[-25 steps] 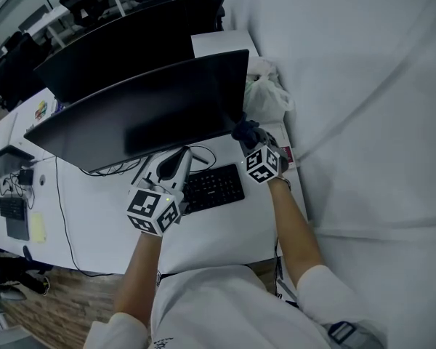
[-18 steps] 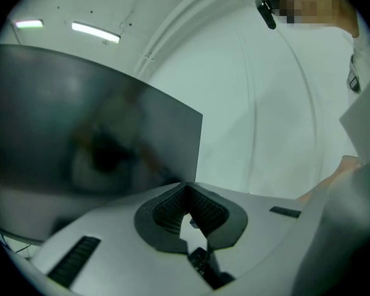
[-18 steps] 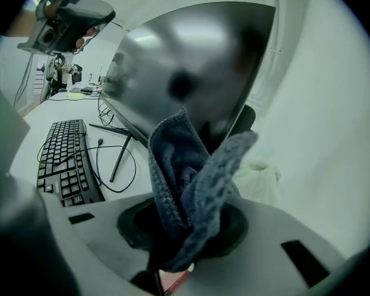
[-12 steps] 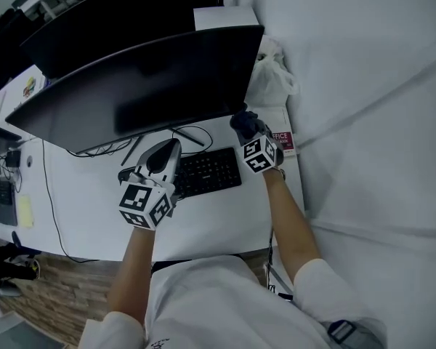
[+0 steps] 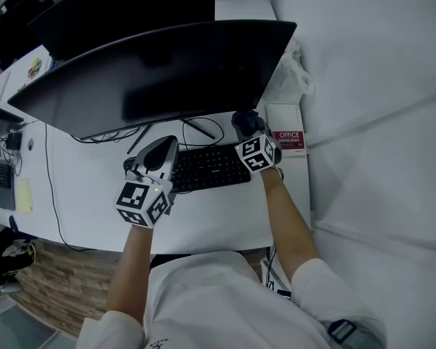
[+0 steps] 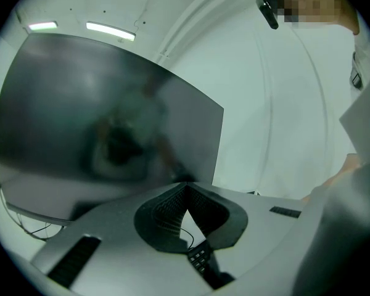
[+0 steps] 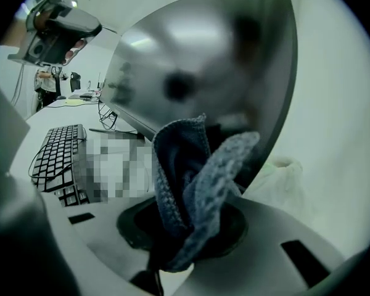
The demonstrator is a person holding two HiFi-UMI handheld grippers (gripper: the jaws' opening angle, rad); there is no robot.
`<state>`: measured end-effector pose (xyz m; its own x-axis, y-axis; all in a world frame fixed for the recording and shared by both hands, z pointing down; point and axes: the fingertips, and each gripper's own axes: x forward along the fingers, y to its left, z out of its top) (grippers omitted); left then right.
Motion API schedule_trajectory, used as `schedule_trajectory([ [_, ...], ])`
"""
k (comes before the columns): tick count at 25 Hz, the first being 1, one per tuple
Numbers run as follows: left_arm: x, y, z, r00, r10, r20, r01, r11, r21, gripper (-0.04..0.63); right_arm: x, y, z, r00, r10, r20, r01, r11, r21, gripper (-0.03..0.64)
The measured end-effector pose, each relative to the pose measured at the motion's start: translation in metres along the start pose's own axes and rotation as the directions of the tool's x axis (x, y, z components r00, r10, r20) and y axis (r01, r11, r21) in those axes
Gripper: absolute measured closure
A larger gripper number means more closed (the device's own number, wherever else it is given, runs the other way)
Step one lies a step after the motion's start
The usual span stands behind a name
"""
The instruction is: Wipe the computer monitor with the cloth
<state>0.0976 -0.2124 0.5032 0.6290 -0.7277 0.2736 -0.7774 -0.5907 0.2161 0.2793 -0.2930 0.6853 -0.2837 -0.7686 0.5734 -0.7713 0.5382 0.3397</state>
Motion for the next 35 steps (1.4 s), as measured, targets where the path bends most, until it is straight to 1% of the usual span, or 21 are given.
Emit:
schedule_trajectory([
  [10, -0.018, 0.032, -0.014, 0.999, 0.026, -0.024, -0.027, 0.999, -0.018, 0.589, 0.011, 0.026, 0.023, 1.000, -0.014, 0.017, 0.015, 1.000, -0.021, 0.514],
  [14, -0.030, 0.044, -0.018, 0.999, 0.041, -0.034, -0.041, 0.999, -0.022, 0.589, 0.017, 0.045, 0.038, 1.000, 0.001, 0.030, 0.000, 1.000, -0.023, 0.514],
  [19, -0.048, 0.063, -0.020, 0.997, 0.065, -0.037, -0.066, 0.997, -0.027, 0.589, 0.027, 0.080, 0.064, 0.998, 0.037, 0.055, -0.035, 0.999, -0.033, 0.514],
  [27, -0.079, 0.096, -0.022, 0.994, 0.105, -0.026, -0.106, 0.994, -0.039, 0.588, 0.042, 0.131, 0.100, 0.993, 0.085, 0.082, -0.082, 0.996, -0.042, 0.514],
  [35, -0.116, 0.133, -0.026, 0.990, 0.138, -0.019, -0.139, 0.989, -0.058, 0.589, 0.056, 0.174, 0.130, 0.990, 0.112, 0.090, -0.106, 0.992, -0.065, 0.514],
])
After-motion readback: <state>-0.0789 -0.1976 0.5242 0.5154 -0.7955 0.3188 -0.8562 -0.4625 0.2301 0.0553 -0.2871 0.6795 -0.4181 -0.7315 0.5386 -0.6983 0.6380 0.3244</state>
